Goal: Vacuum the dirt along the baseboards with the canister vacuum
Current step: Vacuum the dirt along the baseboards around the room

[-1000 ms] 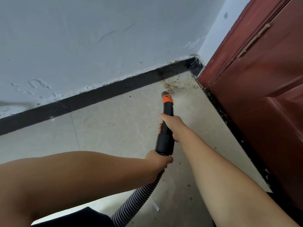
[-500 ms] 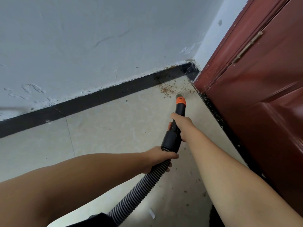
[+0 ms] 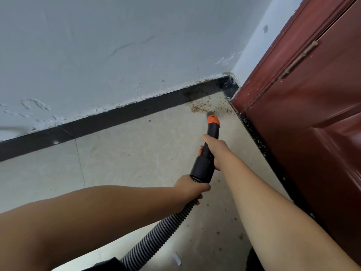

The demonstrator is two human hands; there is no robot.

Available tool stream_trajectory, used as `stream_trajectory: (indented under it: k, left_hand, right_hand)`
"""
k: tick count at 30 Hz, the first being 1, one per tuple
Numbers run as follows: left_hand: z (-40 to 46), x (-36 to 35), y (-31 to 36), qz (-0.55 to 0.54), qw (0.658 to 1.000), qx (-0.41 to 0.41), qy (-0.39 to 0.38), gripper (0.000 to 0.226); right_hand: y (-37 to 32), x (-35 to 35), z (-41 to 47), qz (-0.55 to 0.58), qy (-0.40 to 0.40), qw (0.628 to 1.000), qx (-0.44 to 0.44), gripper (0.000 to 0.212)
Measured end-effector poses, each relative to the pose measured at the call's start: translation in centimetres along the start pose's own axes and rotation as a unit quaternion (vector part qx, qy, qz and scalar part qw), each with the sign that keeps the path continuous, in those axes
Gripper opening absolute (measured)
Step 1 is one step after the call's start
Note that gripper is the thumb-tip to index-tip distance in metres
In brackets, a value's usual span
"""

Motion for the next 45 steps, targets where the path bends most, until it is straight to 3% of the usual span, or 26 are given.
stream_trajectory:
  k: [17,45]
  left_hand:
    - [3.7,-2.7,5.1,0.044,0.999,-0.027,-0.013,0.027]
    - [5.7,-2.9,10.3,-0.057,0.995,-0.065,-0.039,0.016]
  right_hand:
    - [-2.7,5.3,4.5,0.031,0.068,0.997,0.025,0.016]
    - [-7.2,3.3,9.2,-0.001,-0.005,1.000,0.007,0.017]
Point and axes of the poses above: each hand's wrist, its own z-axis towards the middle knuckle, its own x-axis out of the back of the hand, y = z × x, the point moved 10 cm from there along z, towards the middle knuckle, and after that the axes turned 12 degrees about x, right-handed, at the moved point
